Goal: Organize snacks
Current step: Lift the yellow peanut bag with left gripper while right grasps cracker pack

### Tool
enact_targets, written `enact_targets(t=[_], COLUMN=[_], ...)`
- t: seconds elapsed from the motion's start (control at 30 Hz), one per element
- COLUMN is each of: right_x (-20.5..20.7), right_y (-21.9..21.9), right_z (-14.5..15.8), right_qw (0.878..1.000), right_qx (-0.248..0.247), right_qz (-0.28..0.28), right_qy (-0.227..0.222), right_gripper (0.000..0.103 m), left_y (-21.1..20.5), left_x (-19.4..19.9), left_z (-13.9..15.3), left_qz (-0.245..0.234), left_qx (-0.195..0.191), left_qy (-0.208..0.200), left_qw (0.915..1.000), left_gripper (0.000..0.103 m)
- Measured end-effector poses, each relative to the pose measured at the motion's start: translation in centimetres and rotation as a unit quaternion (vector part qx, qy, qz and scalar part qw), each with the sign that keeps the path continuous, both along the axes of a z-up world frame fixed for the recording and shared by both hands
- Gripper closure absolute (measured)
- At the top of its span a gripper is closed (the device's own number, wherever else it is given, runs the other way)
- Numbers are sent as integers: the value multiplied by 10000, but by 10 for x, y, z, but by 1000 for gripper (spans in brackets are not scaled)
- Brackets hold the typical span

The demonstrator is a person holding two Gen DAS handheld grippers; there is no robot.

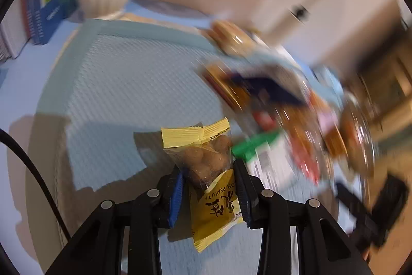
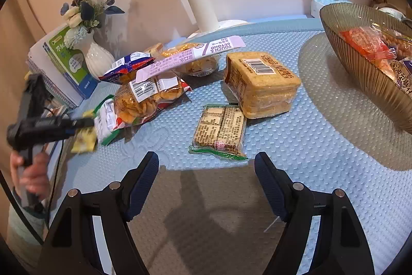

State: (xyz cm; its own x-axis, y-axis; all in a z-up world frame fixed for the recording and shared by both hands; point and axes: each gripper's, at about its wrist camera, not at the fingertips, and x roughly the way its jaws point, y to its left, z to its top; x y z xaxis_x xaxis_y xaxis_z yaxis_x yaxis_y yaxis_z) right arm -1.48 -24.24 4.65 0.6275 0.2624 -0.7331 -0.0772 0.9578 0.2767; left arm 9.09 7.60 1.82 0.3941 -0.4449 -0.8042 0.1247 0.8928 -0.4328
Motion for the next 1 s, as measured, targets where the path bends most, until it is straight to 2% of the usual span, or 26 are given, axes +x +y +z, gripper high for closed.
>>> enact_targets(t=[0.07,0.17,0.2,0.23,0.3,0.4,0.53,0.57,0.63,0.67,0.77,0.83,1.0], right_x=[0,1,0,0,0,0,1,0,0,0,2,6,26], right_y=[0,-2,-3,-3,-2,3,5,4,1,0,-2,1,15], right_z=[0,-1,-2,-2,-2,-2,-3,-3,-3,-3,-4,-4,-7], right_qw=[10000,10000,10000,10000,9999,9999,9999,9999,9999,9999,9997,9993,9969], right_qx=[-17,19,43,62,106,25,-50,-39,-1,20,55,-93,-459], right_qz=[-16,-43,-49,-37,51,94,44,29,-28,-53,-140,-243,-465], right_qy=[10,40,47,53,74,81,112,106,113,124,186,257,436], right_gripper=[26,26,26,26,26,26,26,26,26,26,26,26,26], left_y=[-10,-14,-14,-12,-9,-22,-54,-62,-69,-66,-54,-42,-27], left_x=[-14,-33,-36,-40,-52,-71,-83,-84,-85,-87,-90,-92,-91], left_z=[-2,0,2,3,9,19,17,12,6,4,9,11,6], left_qz=[-452,-721,-684,-624,-446,-440,-240,-227,-185,-215,-137,-85,-76], left_qx=[173,366,393,383,365,497,1161,1387,1812,1935,1751,1601,1545], left_qy=[7,-131,-137,-138,-224,-514,-715,-728,-800,-870,-969,-1062,-1167], left_qw=[9988,9966,9968,9972,9981,9965,9904,9874,9800,9770,9797,9813,9811], left_gripper=[67,65,56,39,22,16,18,22,45,45,49,49,49])
